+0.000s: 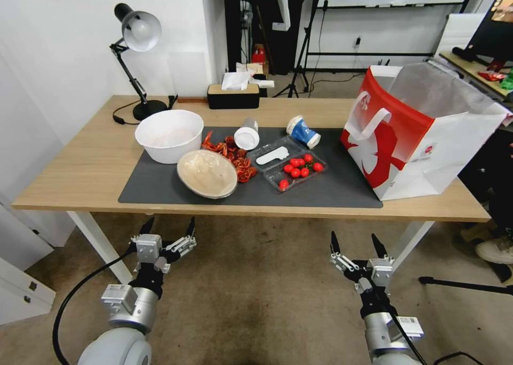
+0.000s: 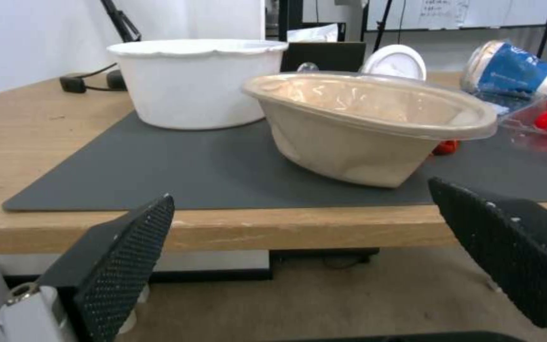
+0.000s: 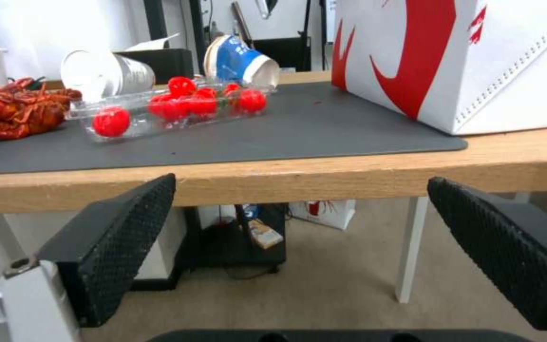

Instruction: Pick up the trash from the table and place it into the takeout bag.

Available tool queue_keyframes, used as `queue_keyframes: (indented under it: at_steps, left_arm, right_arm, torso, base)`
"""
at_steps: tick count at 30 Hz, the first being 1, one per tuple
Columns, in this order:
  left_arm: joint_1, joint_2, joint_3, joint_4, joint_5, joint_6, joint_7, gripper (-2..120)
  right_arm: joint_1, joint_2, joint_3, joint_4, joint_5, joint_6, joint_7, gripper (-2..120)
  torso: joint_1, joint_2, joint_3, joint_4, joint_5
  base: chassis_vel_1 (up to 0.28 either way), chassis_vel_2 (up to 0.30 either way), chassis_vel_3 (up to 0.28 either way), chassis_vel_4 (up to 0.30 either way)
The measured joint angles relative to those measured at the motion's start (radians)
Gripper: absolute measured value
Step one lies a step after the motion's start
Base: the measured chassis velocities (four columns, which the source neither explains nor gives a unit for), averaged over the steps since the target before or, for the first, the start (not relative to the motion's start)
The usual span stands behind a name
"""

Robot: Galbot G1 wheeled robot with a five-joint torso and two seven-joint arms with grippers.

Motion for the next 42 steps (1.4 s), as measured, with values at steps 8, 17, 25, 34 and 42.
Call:
queue_keyframes:
  at_steps: [8,17,25,34,42]
  left_arm:
    - [0.001,0.002,-0.001,0.003,-0.002,-0.001,0.0,100]
    - [0.002,0.004,-0.005,0.003,-0.004,-0.001,0.0,100]
    - [0.001,0.001,-0.001,-0.001,-0.001,-0.001,0.001,100]
    - [0.002,-0.006,-0.008,-0.003,0.007,-0.001,-0.001,100]
    - [-0.002,-0.015,-0.01,0.003,0.009,-0.002,-0.002,100]
  right_arm:
    - [0.004,-0.005,0.002,0.016,-0.002,-0.019,0.007,100]
    - [0.067,-0.036,-0.033,0.065,0.017,-0.081,0.013,100]
    - [0.352,-0.125,-0.131,0.082,0.132,-0.24,-0.01,100]
    - [0.806,-0.157,-0.327,-0.097,0.255,-0.42,0.064,100]
    - [1.072,-0.089,-0.455,-0.253,0.377,-0.628,0.293,100]
  torso:
    - [0.0,0.0,0.0,0.0,0.0]
    - [0.0,0.0,0.0,-0.0002,0.0]
    - [0.0,0.0,0.0,0.0,-0.0002]
    - [0.0,0.0,0.0,0.0002,-0.0001]
    - [0.0,0.0,0.0,0.0001,0.0002]
  base:
    - [0.0,0.0,0.0,0.0]
    - [0.0,0.0,0.0,0.0]
    - [0.0,0.0,0.0,0.0]
    - [0.0,0.0,0.0,0.0]
    - [0.0,0.0,0.0,0.0]
